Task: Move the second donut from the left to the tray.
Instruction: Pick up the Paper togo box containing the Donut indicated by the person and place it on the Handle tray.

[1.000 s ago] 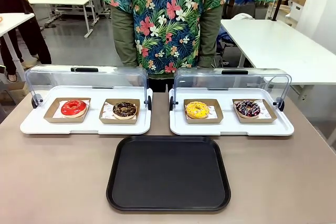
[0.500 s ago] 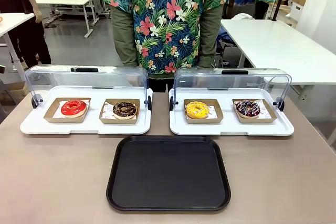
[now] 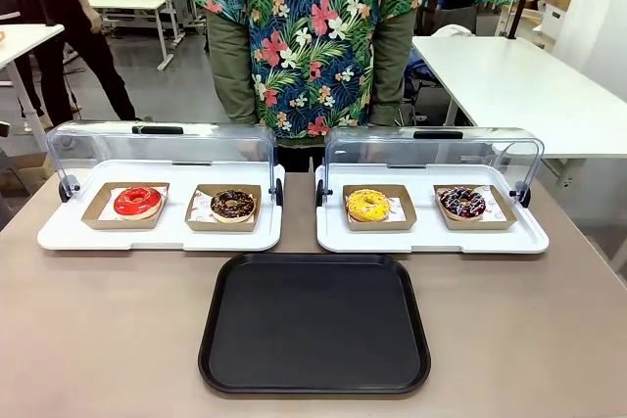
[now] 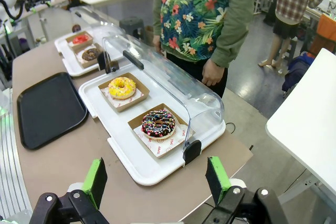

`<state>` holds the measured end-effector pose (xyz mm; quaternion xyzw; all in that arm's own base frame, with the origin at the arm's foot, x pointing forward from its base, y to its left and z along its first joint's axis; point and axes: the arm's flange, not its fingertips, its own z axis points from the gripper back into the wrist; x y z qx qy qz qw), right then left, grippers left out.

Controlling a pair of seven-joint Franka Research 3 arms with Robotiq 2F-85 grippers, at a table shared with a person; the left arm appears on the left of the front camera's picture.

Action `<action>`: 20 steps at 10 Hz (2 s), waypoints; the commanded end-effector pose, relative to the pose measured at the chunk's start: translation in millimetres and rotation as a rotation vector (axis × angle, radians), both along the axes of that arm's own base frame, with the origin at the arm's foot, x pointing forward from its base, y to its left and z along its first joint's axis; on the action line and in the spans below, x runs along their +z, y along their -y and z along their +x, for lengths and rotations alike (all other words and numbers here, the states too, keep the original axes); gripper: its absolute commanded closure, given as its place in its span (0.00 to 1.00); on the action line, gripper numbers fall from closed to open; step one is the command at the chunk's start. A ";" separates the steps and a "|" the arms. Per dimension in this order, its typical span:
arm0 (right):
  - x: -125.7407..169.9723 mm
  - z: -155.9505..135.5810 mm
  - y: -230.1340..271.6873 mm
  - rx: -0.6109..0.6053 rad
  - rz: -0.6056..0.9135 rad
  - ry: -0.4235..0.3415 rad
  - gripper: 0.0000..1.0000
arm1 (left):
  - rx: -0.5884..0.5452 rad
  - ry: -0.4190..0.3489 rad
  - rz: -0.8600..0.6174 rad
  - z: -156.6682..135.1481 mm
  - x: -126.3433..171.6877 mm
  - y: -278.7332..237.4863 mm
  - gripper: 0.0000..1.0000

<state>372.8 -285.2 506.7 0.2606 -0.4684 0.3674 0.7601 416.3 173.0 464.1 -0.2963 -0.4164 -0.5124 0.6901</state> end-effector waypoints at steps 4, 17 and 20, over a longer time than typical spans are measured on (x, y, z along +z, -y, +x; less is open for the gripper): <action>1.1 1.0 -0.1 0.002 0.007 0.015 0.00 | -0.002 -0.005 0.003 -0.6 2.0 -0.2 0.00; 1.1 1.0 -0.1 0.002 0.007 0.015 0.00 | -0.002 -0.005 0.003 -0.6 2.0 -0.2 0.00; 1.1 1.0 -0.1 0.002 0.007 0.015 0.00 | -0.002 -0.005 0.003 -0.6 2.0 -0.2 0.00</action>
